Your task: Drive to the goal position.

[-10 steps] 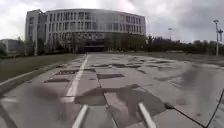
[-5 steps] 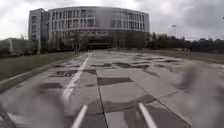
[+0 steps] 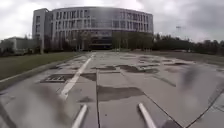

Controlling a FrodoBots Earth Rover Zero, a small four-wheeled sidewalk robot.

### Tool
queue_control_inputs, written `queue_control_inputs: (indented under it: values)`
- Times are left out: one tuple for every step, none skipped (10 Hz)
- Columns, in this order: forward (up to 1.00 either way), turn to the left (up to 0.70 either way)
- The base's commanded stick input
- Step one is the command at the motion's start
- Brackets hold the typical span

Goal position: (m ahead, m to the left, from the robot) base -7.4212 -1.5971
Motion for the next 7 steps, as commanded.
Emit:
queue_control_inputs:
  values:
    - [1.00,-0.20]
    - [1.00,-0.13]
    - [1.00,-0.14]
    - [1.00,-0.09]
    - [1.00,-0.23]
    - [1.00,-0.06]
    - [1.00,-0.03]
